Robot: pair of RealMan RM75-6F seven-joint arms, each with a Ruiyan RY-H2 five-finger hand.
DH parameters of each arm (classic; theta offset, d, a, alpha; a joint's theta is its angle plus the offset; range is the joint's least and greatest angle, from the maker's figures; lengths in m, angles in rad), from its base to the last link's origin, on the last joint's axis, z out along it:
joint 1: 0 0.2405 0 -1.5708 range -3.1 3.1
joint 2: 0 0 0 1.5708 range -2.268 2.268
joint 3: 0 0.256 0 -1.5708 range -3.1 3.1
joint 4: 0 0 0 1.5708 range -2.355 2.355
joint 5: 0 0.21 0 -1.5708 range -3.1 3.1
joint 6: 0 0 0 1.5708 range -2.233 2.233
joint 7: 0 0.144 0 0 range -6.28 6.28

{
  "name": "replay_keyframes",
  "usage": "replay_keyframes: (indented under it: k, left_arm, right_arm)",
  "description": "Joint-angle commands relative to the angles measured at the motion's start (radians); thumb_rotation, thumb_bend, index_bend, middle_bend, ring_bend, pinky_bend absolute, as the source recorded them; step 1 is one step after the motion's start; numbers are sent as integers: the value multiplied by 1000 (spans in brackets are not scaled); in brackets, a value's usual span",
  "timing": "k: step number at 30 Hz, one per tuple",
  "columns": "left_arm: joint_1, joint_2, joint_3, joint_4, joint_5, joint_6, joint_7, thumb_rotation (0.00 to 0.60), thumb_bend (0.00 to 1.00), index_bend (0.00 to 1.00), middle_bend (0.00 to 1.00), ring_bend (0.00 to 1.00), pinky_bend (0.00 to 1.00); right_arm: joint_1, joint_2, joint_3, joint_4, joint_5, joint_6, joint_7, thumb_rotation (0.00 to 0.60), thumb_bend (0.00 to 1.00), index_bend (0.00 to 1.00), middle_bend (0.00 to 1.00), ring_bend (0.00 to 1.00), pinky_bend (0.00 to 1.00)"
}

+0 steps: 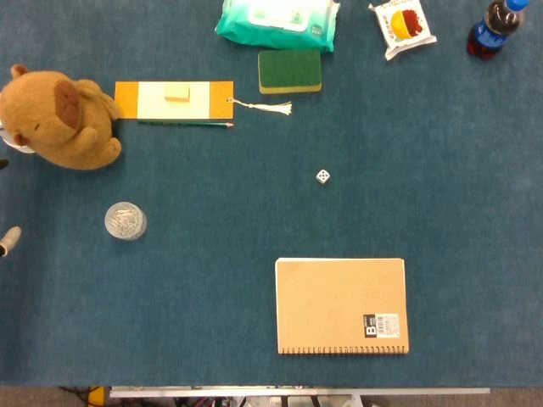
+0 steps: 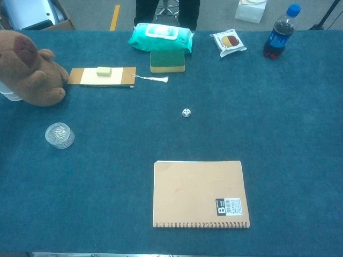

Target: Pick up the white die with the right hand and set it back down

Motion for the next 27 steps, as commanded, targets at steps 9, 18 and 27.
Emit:
replay_keyframes:
  k: [9,18,27]
  left_arm:
    - [1,-1,0,7,6,5,-10,600,156,206,213,169,401]
    - [-2,3,-5,-7,-6,-3,-3,600,156,207,213,169,401]
    - [-1,-1,-4,-3,-4,-1,-3,600,156,206,213,169,402]
  right_arm:
    - [1,5,-3,-12,-5,2,-7,600,337,540,391,268,437]
    - [11,17,-3,-24,-17,-7,13,600,336,541,392,268,438]
    - [35,46,-1,-78,-40,-25,-18,600,336,541,504,383,531]
